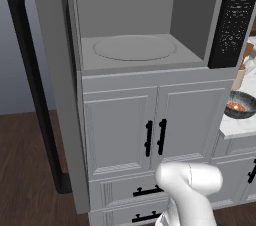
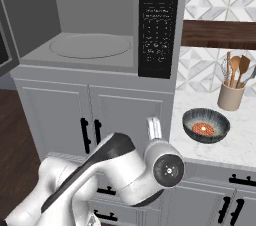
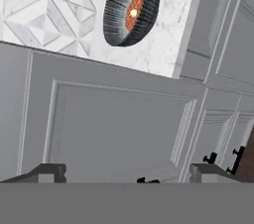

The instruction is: Open the microwave, place the bowl with waffle inside the microwave, then close the microwave door and turn it on.

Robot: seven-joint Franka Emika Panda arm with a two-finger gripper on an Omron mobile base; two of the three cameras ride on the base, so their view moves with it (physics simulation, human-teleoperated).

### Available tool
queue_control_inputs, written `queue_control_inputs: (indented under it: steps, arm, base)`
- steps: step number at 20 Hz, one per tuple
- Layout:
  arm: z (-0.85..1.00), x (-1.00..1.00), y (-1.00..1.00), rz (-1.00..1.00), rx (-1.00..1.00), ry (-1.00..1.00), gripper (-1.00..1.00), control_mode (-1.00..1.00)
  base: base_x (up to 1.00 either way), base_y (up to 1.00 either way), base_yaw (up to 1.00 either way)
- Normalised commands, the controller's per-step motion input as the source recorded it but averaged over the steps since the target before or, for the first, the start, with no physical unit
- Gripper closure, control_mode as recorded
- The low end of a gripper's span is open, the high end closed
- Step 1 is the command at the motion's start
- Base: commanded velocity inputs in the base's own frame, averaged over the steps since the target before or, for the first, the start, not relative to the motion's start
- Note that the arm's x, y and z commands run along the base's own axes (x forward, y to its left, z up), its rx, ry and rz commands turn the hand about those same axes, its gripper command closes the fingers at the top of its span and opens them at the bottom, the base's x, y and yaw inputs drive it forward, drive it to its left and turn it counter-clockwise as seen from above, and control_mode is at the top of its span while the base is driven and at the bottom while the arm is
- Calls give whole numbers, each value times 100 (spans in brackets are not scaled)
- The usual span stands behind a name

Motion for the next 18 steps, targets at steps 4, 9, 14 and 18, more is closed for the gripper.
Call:
queue_control_inputs:
  steps: [4, 9, 14, 18]
  arm:
    - [-7, 63, -67, -6, 0, 4, -100, -100]
    - [-21, 51, -70, 0, 0, 8, -100, -100]
    - [-41, 46, -81, 0, 0, 1, -100, -100]
    - [-38, 49, -71, 0, 0, 0, -100, -100]
  base:
    - [0, 0, 0]
    - [0, 0, 0]
    - [0, 0, 0]
    - [0, 0, 0]
